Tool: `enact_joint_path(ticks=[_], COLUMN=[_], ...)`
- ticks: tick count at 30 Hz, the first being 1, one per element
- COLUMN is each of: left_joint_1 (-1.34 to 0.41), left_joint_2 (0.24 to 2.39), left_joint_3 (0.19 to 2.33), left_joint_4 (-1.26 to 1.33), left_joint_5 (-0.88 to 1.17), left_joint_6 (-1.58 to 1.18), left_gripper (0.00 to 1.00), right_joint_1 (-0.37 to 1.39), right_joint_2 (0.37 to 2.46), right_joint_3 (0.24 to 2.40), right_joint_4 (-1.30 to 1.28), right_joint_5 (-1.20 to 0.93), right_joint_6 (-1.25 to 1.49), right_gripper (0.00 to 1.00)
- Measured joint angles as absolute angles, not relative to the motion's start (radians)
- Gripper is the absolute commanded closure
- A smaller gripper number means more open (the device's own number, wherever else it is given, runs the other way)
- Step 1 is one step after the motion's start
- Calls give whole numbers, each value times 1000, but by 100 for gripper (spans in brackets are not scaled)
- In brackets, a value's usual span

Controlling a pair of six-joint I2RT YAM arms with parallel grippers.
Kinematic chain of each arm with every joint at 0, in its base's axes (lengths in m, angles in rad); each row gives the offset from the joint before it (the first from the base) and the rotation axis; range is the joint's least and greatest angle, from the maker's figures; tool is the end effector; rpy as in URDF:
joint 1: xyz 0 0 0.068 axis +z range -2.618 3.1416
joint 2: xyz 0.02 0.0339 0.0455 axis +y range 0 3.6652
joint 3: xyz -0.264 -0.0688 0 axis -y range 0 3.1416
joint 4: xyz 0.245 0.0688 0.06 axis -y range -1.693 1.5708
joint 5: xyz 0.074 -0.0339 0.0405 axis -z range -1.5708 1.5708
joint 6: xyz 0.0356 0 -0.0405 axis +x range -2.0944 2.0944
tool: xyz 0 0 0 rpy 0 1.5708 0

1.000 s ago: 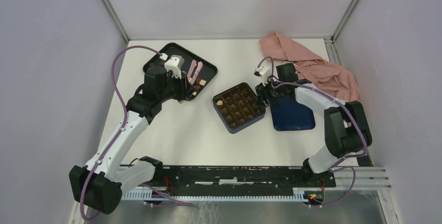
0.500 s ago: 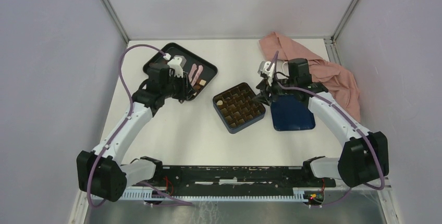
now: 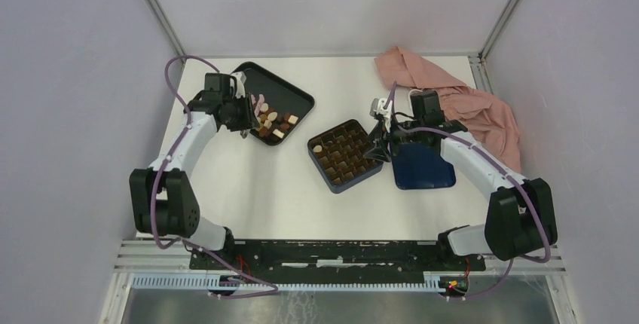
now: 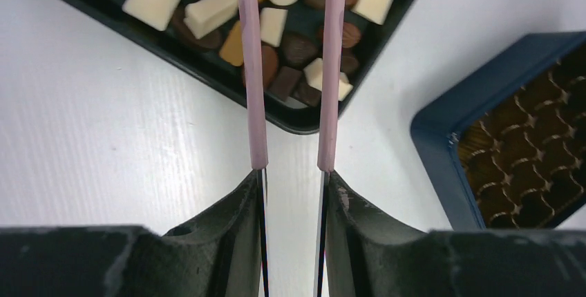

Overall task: Pack the chocolate
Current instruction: Pick up the fake chocolate from the plate.

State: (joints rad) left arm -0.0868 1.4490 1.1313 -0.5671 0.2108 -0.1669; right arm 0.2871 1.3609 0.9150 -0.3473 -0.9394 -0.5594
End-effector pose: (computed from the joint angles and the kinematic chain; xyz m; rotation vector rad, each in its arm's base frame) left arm 0.3065 -0.0342 0.2718 -0.0056 2.4642 -0.3697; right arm 0.2590 0.1064 0.2525 -1.2579 1.7316 0.9373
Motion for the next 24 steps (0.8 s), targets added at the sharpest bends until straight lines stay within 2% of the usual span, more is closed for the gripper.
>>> enact_joint_path(ticks=[13,24], left_joint_1=[116,167], left_joint_2=[1741,1968], left_joint_3=[1403,1631], left_joint_4=[-649,-707], left_joint_5=[163,159], left_joint_6=[-167,-167], left_gripper=[60,59], right_joint_1=[287,287], right_joint_2=[1394,1394], right_joint_3=[940,940], right_joint_4=[-384,-384], right_joint_5=[-905,-904], right_joint_6=[-593,-593], right_gripper=[38,38])
